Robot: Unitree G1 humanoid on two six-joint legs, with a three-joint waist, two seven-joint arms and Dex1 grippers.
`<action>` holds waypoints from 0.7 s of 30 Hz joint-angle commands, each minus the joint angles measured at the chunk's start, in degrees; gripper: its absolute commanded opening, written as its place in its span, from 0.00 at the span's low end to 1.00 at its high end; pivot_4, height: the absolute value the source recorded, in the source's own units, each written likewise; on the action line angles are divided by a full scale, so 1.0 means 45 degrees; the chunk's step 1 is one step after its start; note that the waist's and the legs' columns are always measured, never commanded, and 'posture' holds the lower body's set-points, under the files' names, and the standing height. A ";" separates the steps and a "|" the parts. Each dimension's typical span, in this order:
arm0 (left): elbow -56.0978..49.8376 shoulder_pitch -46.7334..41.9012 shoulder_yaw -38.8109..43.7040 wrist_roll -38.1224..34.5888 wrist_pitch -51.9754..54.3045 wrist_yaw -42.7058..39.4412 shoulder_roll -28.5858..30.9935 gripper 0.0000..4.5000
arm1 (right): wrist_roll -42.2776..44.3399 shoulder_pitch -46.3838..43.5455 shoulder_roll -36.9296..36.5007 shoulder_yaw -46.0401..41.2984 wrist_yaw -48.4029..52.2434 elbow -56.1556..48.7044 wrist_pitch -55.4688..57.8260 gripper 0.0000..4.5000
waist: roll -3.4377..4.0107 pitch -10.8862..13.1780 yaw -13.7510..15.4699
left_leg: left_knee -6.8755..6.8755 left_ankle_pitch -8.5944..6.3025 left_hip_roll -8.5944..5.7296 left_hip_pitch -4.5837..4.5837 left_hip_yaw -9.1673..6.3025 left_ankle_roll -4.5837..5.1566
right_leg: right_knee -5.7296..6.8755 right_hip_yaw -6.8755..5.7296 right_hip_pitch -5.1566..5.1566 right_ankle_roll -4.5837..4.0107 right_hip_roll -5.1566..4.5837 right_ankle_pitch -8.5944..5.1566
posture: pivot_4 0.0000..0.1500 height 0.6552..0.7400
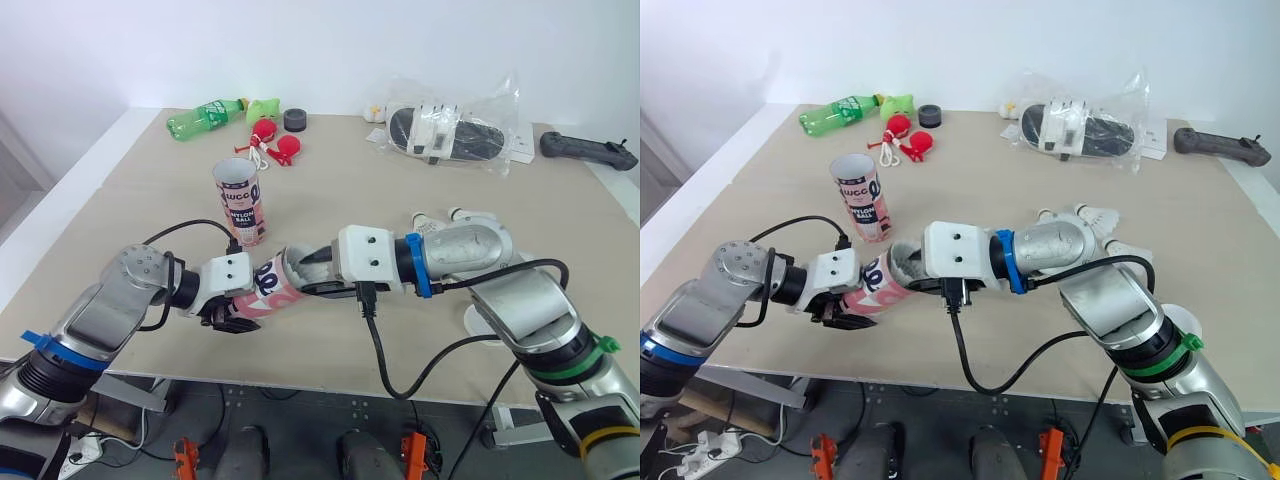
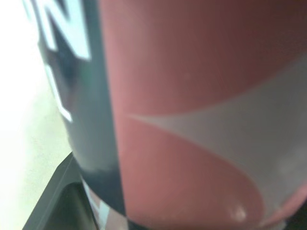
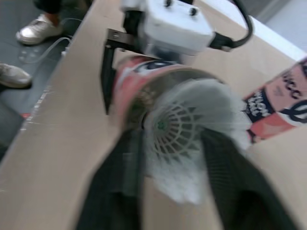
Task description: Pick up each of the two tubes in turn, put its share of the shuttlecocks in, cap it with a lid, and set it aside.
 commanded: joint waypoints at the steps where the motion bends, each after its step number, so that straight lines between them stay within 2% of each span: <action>1: 0.0419 0.0232 -0.0825 0.0139 0.0223 -0.0115 -0.0226 0.67 | 0.0454 -0.0085 0.0044 -0.0530 0.0014 -0.0683 0.0414 0.83 | 0.0000 0.0000 0.0002 | 0.0000 0.0000 0.0001 0.0000 -0.0002 0.0000 | 0.0000 -0.0002 0.0000 0.0000 0.0000 0.0000 | 1.00 1.00; 3: 0.0469 0.0207 -0.0840 0.0156 0.0201 -0.0158 -0.0261 0.67 | 0.0877 0.0058 0.0028 -0.1057 -0.0081 -0.0981 0.0861 0.99 | 0.0000 0.0000 0.0006 | -0.0001 0.0000 -0.0001 -0.0002 -0.0002 0.0000 | 0.0000 -0.0003 0.0002 -0.0001 -0.0002 -0.0001 | 1.00 1.00; 6: 0.0508 0.0232 -0.0830 0.0157 0.0169 -0.0190 -0.0289 0.67 | 0.2903 0.0676 0.0742 -0.3096 -0.0859 -0.1657 0.2336 0.99 | -0.0006 -0.0004 0.0028 | -0.0004 -0.0001 -0.0001 -0.0005 -0.0011 0.0001 | -0.0001 -0.0010 0.0013 0.0000 -0.0002 -0.0012 | 1.00 1.00; 8: 0.0534 0.0280 -0.0806 0.0146 0.0159 -0.0192 -0.0293 0.67 | 0.3814 0.1795 0.0777 -0.4923 -0.1648 -0.2195 0.3442 0.99 | -0.0012 -0.0007 0.0079 | -0.0007 -0.0001 -0.0001 -0.0010 -0.0013 0.0002 | 0.0002 -0.0013 0.0050 0.0000 0.0000 -0.0011 | 1.00 1.00; 14: 0.0586 0.0412 -0.0780 0.0173 0.0097 -0.0194 -0.0334 0.67 | 0.5164 0.4226 0.0663 -0.7727 -0.3301 -0.2927 0.4716 0.99 | -0.0037 -0.0031 0.0150 | -0.0002 0.0000 0.0010 -0.0014 0.0037 0.0003 | -0.0005 -0.0050 0.0075 0.0002 -0.0046 -0.0024 | 1.00 1.00; 18: 0.0740 0.0402 -0.0836 0.0203 -0.0038 -0.0214 -0.0434 0.67 | 0.3057 0.6978 0.0113 -0.8878 -0.4992 -0.2060 0.3576 0.99 | -0.0057 -0.0042 0.0182 | -0.0003 -0.0001 0.0010 -0.0003 -0.0001 0.0002 | -0.0028 -0.0102 0.0069 -0.0004 -0.0047 -0.0054 | 1.00 1.00; 21: 0.0867 0.0390 -0.0897 0.0251 -0.0170 -0.0231 -0.0530 0.67 | 0.2083 0.8005 0.0352 -0.9080 -0.6134 -0.1618 0.2761 0.99 | -0.0019 -0.0061 0.0165 | -0.0007 -0.0005 -0.0002 -0.0007 0.0049 0.0005 | -0.0036 -0.0093 0.0111 0.0001 -0.0091 -0.0047 | 1.00 1.00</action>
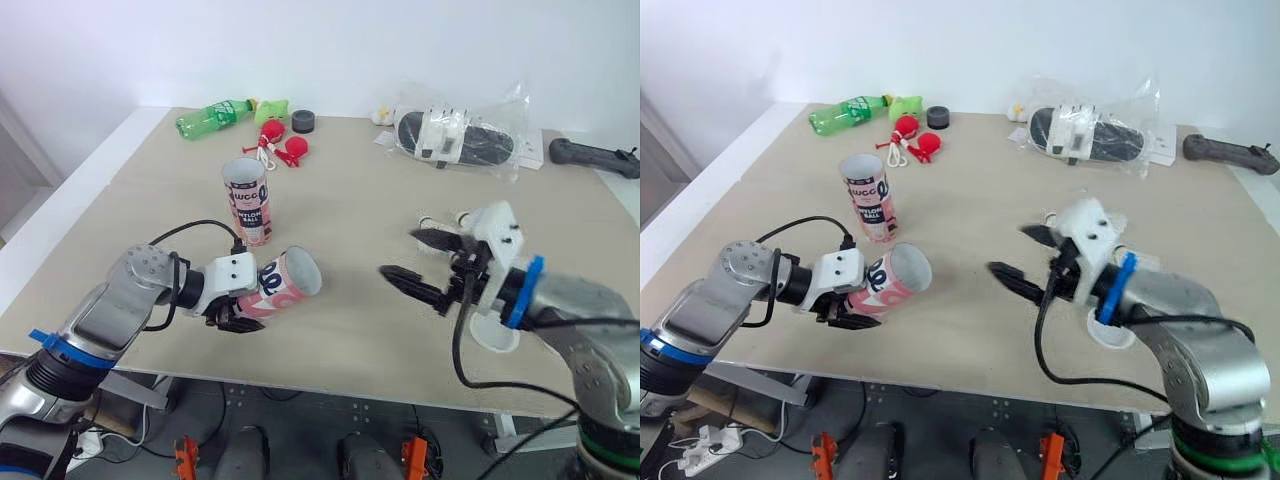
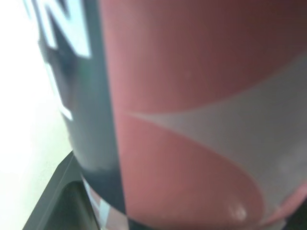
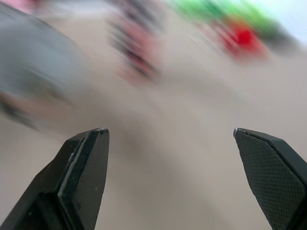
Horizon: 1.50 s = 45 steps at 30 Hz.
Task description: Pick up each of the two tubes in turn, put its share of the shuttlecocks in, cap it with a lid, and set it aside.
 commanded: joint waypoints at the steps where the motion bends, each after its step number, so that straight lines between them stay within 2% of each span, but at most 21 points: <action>1: 0.0510 0.0453 -0.0929 0.0235 -0.0037 -0.0076 -0.0197 0.67 | -0.1318 0.0791 0.0292 -0.0512 -0.1454 0.0189 -0.1372 0.99 | 0.0003 -0.0002 -0.0002 | 0.0001 -0.0002 0.0001 0.0008 -0.0003 0.0003 | -0.0001 -0.0001 0.0008 0.0001 0.0003 -0.0001 | 1.00 1.00; 8: 0.0636 0.0474 -0.1086 0.0249 -0.0224 -0.0171 -0.0384 0.67 | -0.3199 0.2494 0.1544 -0.0570 -0.3797 0.0441 -0.3080 0.99 | 0.0028 -0.0016 0.0002 | 0.0004 -0.0002 -0.0004 0.0017 -0.0023 0.0003 | -0.0032 -0.0027 -0.0001 0.0010 -0.0008 -0.0007 | 1.00 1.00; 25: 0.0984 0.0395 -0.1035 0.0440 -0.0551 -0.0273 -0.0663 0.67 | -0.4225 0.2508 0.2913 0.0785 -0.5417 0.1132 -0.2198 0.99 | 0.0077 -0.0049 0.0027 | 0.0001 -0.0004 -0.0011 0.0005 -0.0030 0.0007 | -0.0132 -0.0040 0.0089 0.0027 -0.0023 -0.0014 | 1.00 1.00; 31: 0.0993 0.0395 -0.0999 0.0431 -0.0536 -0.0275 -0.0637 0.67 | -0.4187 0.1748 0.3388 0.1036 -0.5591 0.2077 -0.2401 0.99 | 0.0082 -0.0051 0.0026 | 0.0000 -0.0003 -0.0006 0.0009 -0.0027 0.0009 | -0.0131 -0.0042 0.0090 0.0024 -0.0021 -0.0013 | 1.00 1.00; 36: 0.0914 0.0444 -0.0967 0.0447 -0.0499 -0.0236 -0.0582 0.67 | -0.4249 0.0554 0.3909 0.1115 -0.5862 0.3915 -0.2962 0.99 | 0.0081 -0.0053 0.0016 | 0.0000 -0.0002 -0.0004 0.0010 -0.0021 0.0011 | -0.0132 -0.0043 0.0095 0.0025 -0.0020 -0.0012 | 1.00 1.00; 45: 0.0739 0.0551 -0.0841 0.0409 -0.0351 -0.0149 -0.0505 0.67 | -0.4516 -0.0416 0.4095 0.1426 -0.6027 0.5641 -0.3941 0.99 | 0.0084 -0.0056 0.0009 | -0.0012 -0.0002 -0.0001 0.0015 -0.0026 0.0013 | -0.0132 -0.0057 0.0105 0.0033 -0.0013 -0.0018 | 1.00 1.00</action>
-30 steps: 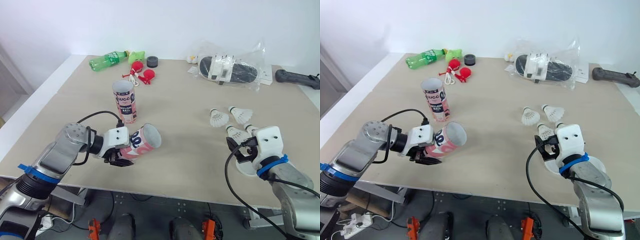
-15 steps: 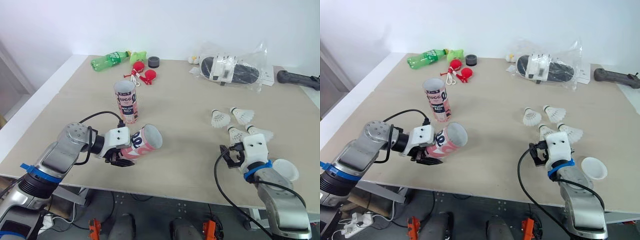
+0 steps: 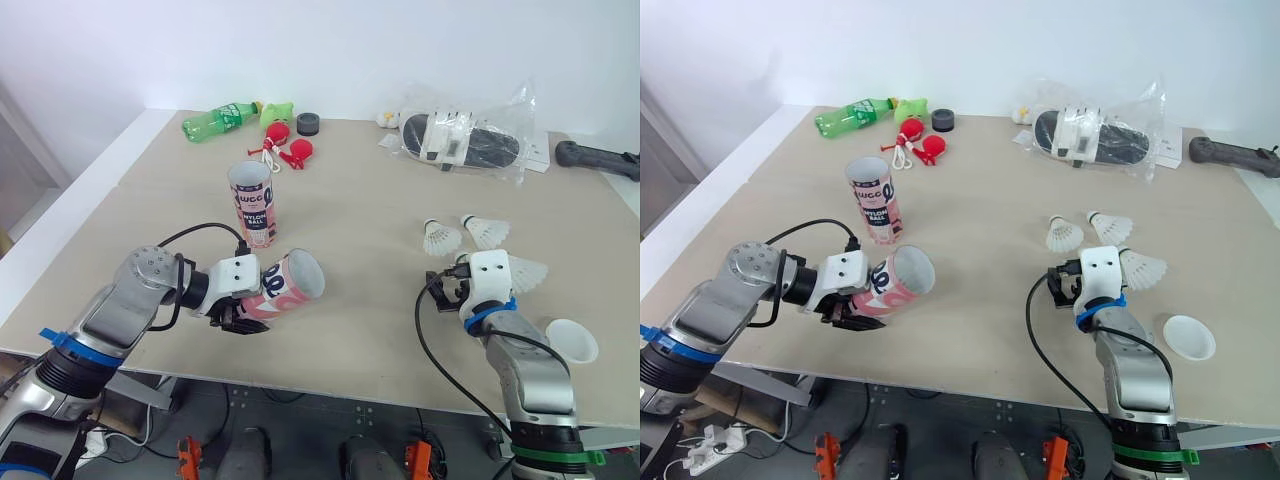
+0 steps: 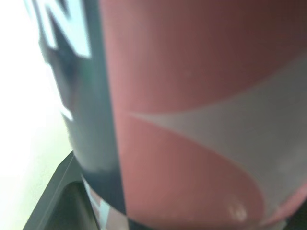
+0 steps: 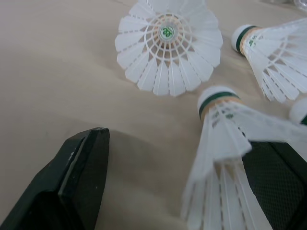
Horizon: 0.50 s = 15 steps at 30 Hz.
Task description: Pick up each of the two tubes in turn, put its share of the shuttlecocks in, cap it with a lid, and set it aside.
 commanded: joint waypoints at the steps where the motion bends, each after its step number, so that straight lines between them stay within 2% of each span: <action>1: 0.0228 0.0557 -0.0822 0.0252 0.0351 0.0082 -0.0052 0.67 | -0.0161 -0.0366 0.0042 0.0097 -0.0157 0.0492 -0.0458 0.99 | 0.0000 -0.0001 -0.0004 | 0.0000 0.0001 0.0000 0.0002 -0.0001 0.0001 | 0.0001 0.0000 0.0000 0.0000 0.0000 0.0001 | 1.00 1.00; 11: -0.0074 0.0665 -0.0750 0.0156 0.0591 0.0208 0.0016 0.67 | -0.0185 -0.0488 0.0079 0.0034 -0.0332 0.1007 -0.0760 0.99 | -0.0002 -0.0003 -0.0005 | 0.0000 0.0002 0.0001 0.0010 -0.0001 0.0003 | 0.0001 0.0000 0.0011 -0.0002 0.0000 0.0003 | 1.00 1.00; 13: -0.0093 0.0657 -0.0753 0.0147 0.0617 0.0217 0.0008 0.67 | -0.0184 -0.0473 0.0098 0.0024 -0.0358 0.1013 -0.0757 0.87 | -0.0002 -0.0002 -0.0005 | 0.0001 0.0002 0.0001 0.0010 -0.0001 0.0003 | 0.0001 0.0001 0.0010 -0.0002 0.0000 0.0003 | 1.00 1.00; 15: -0.0084 0.0639 -0.0764 0.0147 0.0624 0.0223 -0.0007 0.67 | -0.0186 -0.0453 0.0128 0.0007 -0.0372 0.1002 -0.0735 0.70 | -0.0001 -0.0002 -0.0005 | 0.0000 0.0002 0.0000 0.0009 -0.0003 0.0003 | 0.0001 0.0000 0.0010 -0.0002 0.0000 0.0002 | 1.00 1.00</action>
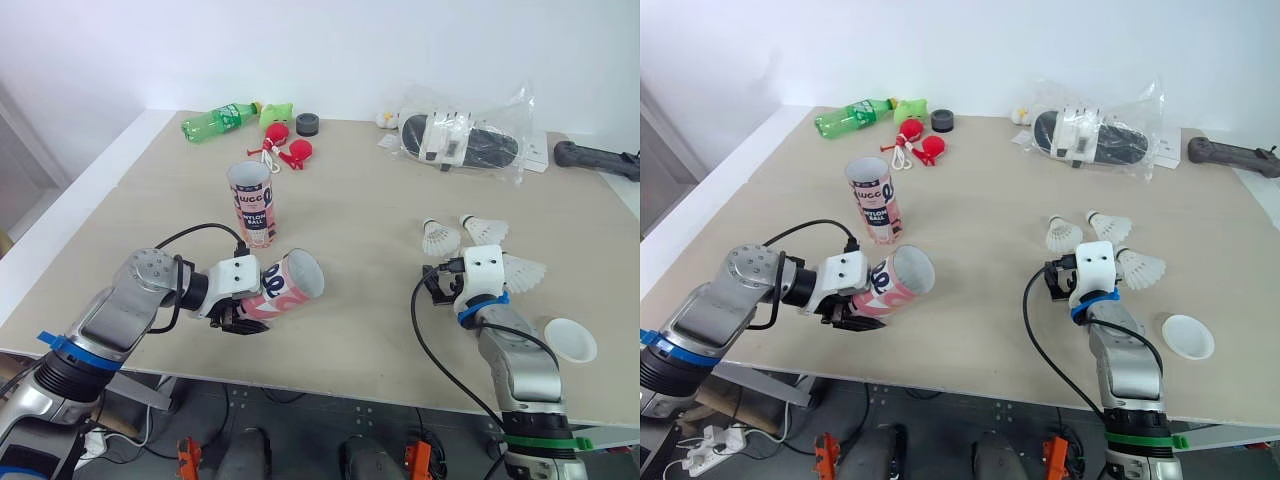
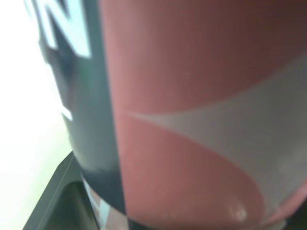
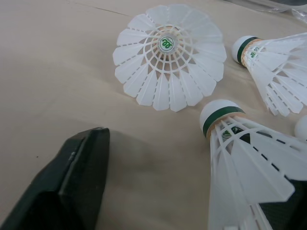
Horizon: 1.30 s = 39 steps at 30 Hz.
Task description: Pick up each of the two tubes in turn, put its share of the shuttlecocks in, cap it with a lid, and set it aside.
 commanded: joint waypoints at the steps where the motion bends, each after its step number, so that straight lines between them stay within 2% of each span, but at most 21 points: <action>1: 0.0301 0.0461 -0.0824 0.0162 0.0317 -0.0055 -0.0038 0.67 | -0.0066 0.0013 -0.0003 -0.0160 -0.0207 0.0092 -0.0006 0.56 | 0.0000 0.0000 0.0000 | 0.0000 0.0000 -0.0001 -0.0001 0.0000 0.0000 | 0.0000 0.0000 0.0000 0.0002 0.0000 -0.0001 | 1.00 1.00; 5: 0.0372 0.0406 -0.0842 0.0180 0.0287 -0.0080 -0.0051 0.67 | -0.0069 0.0067 0.0018 -0.0167 -0.0234 0.0122 0.0009 0.16 | 0.0000 0.0000 0.0000 | -0.0001 0.0000 -0.0003 -0.0004 -0.0001 0.0000 | -0.0001 0.0000 0.0000 0.0005 -0.0002 -0.0004 | 1.00 1.00; 6: 0.0366 0.0406 -0.0843 0.0181 0.0287 -0.0086 -0.0049 0.67 | -0.0056 0.0084 0.0019 -0.0172 -0.0254 0.0111 0.0027 0.07 | 0.0000 0.0000 0.0000 | -0.0001 0.0000 -0.0002 -0.0004 -0.0001 0.0000 | -0.0001 0.0000 0.0000 0.0005 -0.0001 -0.0004 | 1.00 1.00; 7: 0.0369 0.0399 -0.0847 0.0182 0.0288 -0.0094 -0.0050 0.67 | -0.0044 0.0095 0.0022 -0.0177 -0.0271 0.0100 0.0042 0.02 | 0.0000 0.0000 0.0000 | -0.0001 0.0000 -0.0001 -0.0003 -0.0002 0.0000 | -0.0001 0.0000 -0.0001 0.0004 0.0001 -0.0003 | 1.00 1.00; 14: 0.0386 0.0369 -0.0863 0.0176 0.0301 -0.0135 -0.0050 0.67 | 0.0018 0.0308 0.0014 -0.0264 -0.0333 -0.0222 0.0214 0.02 | -0.0001 0.0000 0.0000 | -0.0002 0.0000 0.0000 -0.0002 -0.0002 0.0000 | -0.0001 0.0000 0.0000 0.0003 0.0001 -0.0003 | 1.00 1.00; 18: 0.0372 0.0392 -0.0853 0.0164 0.0314 -0.0149 -0.0032 0.67 | 0.0295 0.0732 -0.0219 -0.0396 0.0019 -0.1576 0.0755 0.02 | 0.0000 0.0000 0.0008 | -0.0013 0.0000 -0.0003 -0.0004 -0.0007 0.0000 | -0.0002 -0.0001 -0.0001 0.0008 0.0001 -0.0009 | 1.00 1.00; 28: 0.0508 0.0308 -0.0939 0.0205 0.0293 -0.0185 -0.0143 0.67 | 0.2248 0.1203 -0.1898 -0.1131 0.2357 -0.5081 0.2314 0.02 | 0.0006 0.0002 0.0009 | -0.0051 0.0000 -0.0007 -0.0006 -0.0006 0.0001 | -0.0004 0.0003 -0.0011 0.0009 -0.0001 -0.0023 | 1.00 1.00; 31: 0.0601 0.0253 -0.0972 0.0239 0.0260 -0.0201 -0.0201 0.67 | 0.3071 0.1190 -0.2968 -0.0949 0.3905 -0.6010 0.2088 0.02 | 0.0008 0.0004 0.0011 | -0.0051 0.0000 -0.0012 -0.0008 -0.0003 0.0001 | -0.0009 0.0003 -0.0009 0.0014 -0.0008 -0.0026 | 1.00 1.00; 36: 0.0745 0.0196 -0.1017 0.0290 0.0174 -0.0192 -0.0319 0.67 | 0.6097 -0.0738 -0.4787 -0.0530 0.6951 -0.7494 0.2643 0.02 | 0.0031 0.0004 0.0008 | -0.0055 0.0001 -0.0011 -0.0007 -0.0003 0.0002 | -0.0012 0.0005 0.0010 0.0013 -0.0006 -0.0027 | 1.00 1.00; 39: 0.0766 0.0173 -0.1029 0.0319 0.0165 -0.0172 -0.0356 0.67 | 0.6629 -0.2395 -0.5653 0.0644 0.7999 -0.7425 0.2987 0.02 | 0.0001 0.0011 0.0023 | -0.0058 0.0002 0.0000 0.0004 -0.0017 0.0003 | -0.0018 -0.0024 0.0011 0.0009 -0.0006 -0.0029 | 1.00 1.00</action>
